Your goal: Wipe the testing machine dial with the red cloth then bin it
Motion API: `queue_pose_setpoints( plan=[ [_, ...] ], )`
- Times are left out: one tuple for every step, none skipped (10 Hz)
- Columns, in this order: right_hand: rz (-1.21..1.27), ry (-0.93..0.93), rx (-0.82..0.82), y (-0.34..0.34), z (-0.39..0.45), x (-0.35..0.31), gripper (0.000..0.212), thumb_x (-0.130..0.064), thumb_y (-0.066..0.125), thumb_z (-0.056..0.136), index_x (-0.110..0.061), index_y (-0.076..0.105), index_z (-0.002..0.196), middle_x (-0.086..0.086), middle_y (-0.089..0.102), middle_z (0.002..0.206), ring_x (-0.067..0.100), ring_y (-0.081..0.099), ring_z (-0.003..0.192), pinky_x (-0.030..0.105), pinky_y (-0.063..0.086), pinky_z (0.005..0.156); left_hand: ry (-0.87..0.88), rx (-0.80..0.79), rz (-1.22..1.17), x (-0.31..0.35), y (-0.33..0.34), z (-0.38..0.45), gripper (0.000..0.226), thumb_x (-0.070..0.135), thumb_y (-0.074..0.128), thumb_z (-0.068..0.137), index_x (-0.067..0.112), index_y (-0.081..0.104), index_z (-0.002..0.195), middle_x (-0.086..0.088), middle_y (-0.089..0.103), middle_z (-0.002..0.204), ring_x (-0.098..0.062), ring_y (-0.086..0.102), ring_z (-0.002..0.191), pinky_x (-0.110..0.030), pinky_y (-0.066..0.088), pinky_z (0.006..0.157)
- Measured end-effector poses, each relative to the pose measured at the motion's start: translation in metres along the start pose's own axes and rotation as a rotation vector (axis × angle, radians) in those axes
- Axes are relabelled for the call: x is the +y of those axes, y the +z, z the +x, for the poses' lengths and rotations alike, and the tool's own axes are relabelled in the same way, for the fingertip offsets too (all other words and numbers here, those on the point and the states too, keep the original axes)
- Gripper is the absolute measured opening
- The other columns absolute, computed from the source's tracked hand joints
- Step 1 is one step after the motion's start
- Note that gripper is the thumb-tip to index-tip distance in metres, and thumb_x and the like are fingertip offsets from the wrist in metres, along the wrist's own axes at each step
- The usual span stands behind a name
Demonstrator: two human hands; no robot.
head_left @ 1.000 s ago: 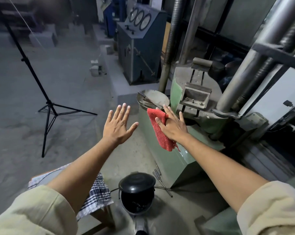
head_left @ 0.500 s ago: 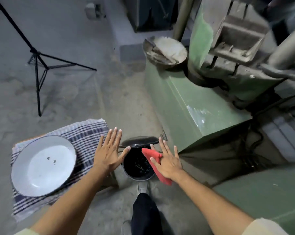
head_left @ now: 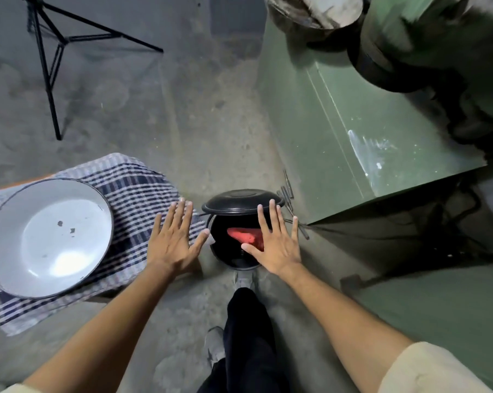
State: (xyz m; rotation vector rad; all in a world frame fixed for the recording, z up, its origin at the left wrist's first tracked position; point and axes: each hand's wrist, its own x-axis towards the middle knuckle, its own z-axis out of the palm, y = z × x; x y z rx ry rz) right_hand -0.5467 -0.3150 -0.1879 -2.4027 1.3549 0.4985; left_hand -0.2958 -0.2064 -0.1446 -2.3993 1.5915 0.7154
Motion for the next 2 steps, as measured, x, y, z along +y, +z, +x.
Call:
queue_pose_setpoints(
  plan=[
    [0.0, 0.021, 0.018, -0.018, 0.002, 0.005, 0.114, -0.093, 0.03, 0.088, -0.033, -0.035, 0.161, 0.003, -0.043, 0.169, 0.02, -0.027, 0.159, 0.062, -0.018, 0.125, 0.001, 0.005, -0.003, 0.002, -0.008, 0.0, 0.101, 0.08, -0.011, 0.087, 0.024, -0.015, 0.171, 0.001, -0.02, 0.179, -0.017, -0.019, 0.166, -0.045, -0.011, 0.136],
    [-0.009, 0.04, 0.019, -0.047, 0.003, 0.013, 0.111, -0.094, 0.024, 0.088, -0.033, -0.037, 0.158, 0.0, -0.051, 0.161, 0.021, -0.026, 0.161, 0.063, -0.015, 0.127, 0.017, 0.076, -0.032, 0.01, -0.02, -0.002, 0.095, 0.081, -0.008, 0.091, 0.026, -0.019, 0.168, 0.001, -0.021, 0.179, -0.017, -0.02, 0.166, -0.046, -0.01, 0.136]
  ],
)
